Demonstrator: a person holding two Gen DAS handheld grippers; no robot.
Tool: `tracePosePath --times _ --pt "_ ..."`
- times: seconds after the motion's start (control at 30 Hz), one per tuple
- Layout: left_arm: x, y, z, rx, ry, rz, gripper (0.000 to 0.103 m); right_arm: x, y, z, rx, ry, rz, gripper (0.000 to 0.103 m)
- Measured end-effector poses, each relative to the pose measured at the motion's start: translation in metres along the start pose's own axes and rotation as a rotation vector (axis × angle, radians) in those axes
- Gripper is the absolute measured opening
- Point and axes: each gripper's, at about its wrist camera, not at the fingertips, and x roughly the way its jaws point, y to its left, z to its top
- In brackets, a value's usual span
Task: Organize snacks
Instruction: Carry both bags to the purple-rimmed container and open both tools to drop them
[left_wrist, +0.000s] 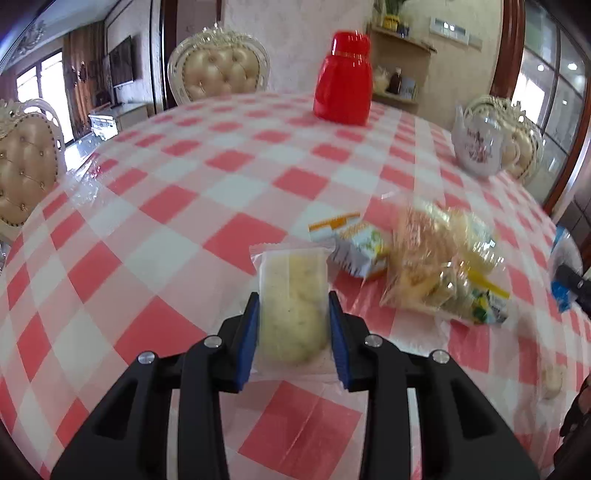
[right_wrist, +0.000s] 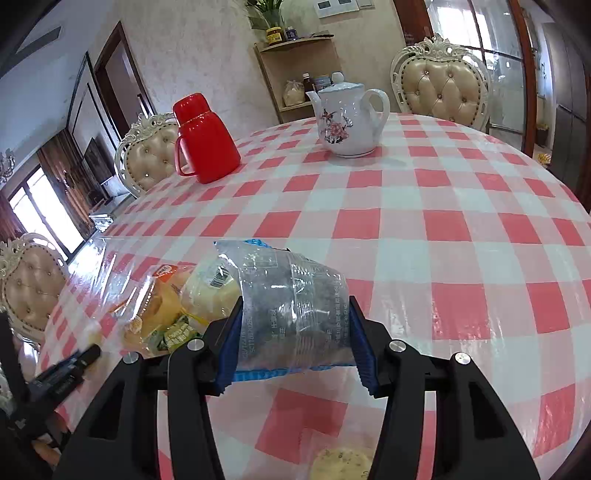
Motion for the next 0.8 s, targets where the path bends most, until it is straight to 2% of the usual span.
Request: tracePosePath --times 0.23,0.4,0.8 --pt "-0.012 0.004 0.006 -0.045 -0.052 -0.034 0.035 0.001 0.003 -0.013 0.005 0.006 0.033 0.051" --pt "-0.017 -0.001 0.004 -0.046 -0.058 -0.067 0.035 -0.006 0.014 -0.029 -0.001 0.014 0.079 0.051" --pt "-0.041 -0.003 -0.032 -0.061 -0.049 -0.128 0.035 -0.041 0.046 -0.075 -0.051 0.007 0.123 0.051"
